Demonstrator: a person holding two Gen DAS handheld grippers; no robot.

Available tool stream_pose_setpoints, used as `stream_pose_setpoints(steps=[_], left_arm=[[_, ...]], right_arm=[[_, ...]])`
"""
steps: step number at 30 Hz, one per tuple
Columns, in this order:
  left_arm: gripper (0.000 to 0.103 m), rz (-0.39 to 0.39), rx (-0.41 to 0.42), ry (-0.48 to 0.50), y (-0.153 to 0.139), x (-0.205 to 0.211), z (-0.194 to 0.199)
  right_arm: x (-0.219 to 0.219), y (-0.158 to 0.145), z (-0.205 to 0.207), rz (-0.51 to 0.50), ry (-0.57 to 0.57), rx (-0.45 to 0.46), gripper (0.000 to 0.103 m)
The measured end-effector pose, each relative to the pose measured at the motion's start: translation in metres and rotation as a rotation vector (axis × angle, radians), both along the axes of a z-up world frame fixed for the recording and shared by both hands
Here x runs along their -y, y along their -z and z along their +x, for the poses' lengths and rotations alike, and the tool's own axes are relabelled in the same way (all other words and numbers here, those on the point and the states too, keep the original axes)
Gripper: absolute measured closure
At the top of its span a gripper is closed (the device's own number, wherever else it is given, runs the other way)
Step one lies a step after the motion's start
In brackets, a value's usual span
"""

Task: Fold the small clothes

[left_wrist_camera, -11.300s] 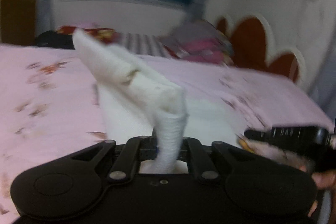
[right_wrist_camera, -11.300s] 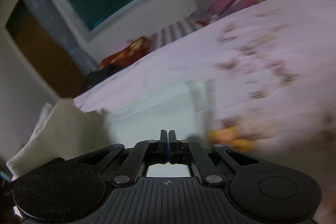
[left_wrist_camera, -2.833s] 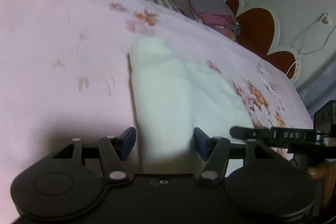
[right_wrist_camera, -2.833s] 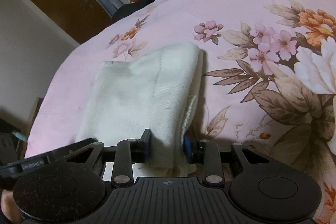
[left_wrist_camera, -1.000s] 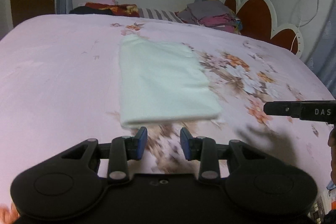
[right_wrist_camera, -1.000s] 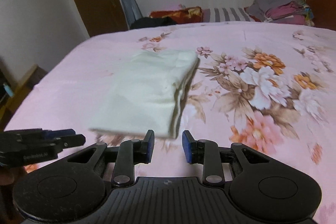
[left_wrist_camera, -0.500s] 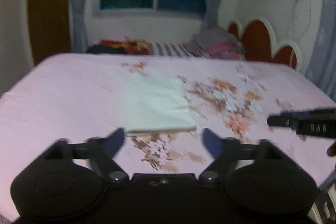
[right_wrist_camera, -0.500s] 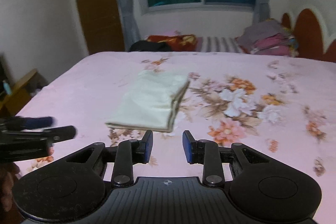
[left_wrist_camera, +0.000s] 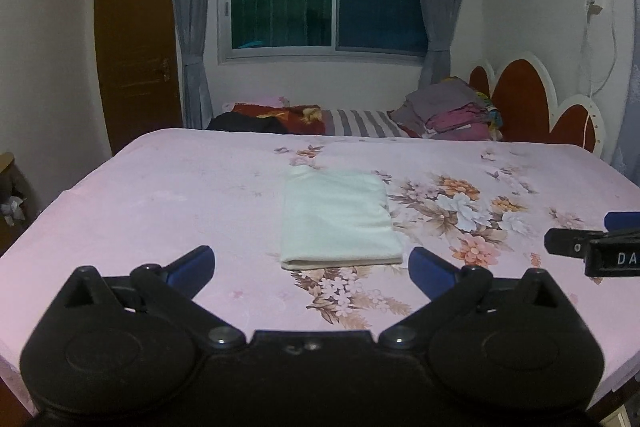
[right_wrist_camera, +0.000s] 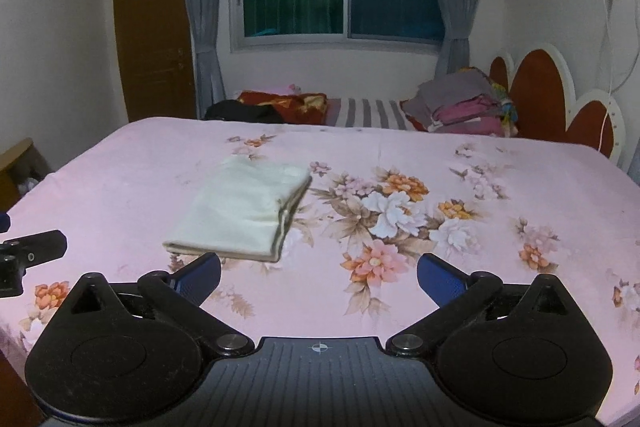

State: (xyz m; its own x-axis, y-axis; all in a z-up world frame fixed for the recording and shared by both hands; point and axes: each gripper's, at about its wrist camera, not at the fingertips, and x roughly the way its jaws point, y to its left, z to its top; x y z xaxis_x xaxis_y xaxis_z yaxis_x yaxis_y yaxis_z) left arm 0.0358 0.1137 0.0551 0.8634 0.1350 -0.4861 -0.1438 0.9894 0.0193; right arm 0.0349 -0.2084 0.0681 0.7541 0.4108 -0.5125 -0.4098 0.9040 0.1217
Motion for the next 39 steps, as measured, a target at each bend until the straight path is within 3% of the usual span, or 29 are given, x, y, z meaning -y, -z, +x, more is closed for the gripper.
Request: stream_pose_setpoints(steps=[39], left_arm=[[0.0,-0.015,0.021,0.052,-0.002,0.022,0.0]], right_arm=[[0.01,-0.006,-0.007,0.001,-0.004,0.01,0.0]])
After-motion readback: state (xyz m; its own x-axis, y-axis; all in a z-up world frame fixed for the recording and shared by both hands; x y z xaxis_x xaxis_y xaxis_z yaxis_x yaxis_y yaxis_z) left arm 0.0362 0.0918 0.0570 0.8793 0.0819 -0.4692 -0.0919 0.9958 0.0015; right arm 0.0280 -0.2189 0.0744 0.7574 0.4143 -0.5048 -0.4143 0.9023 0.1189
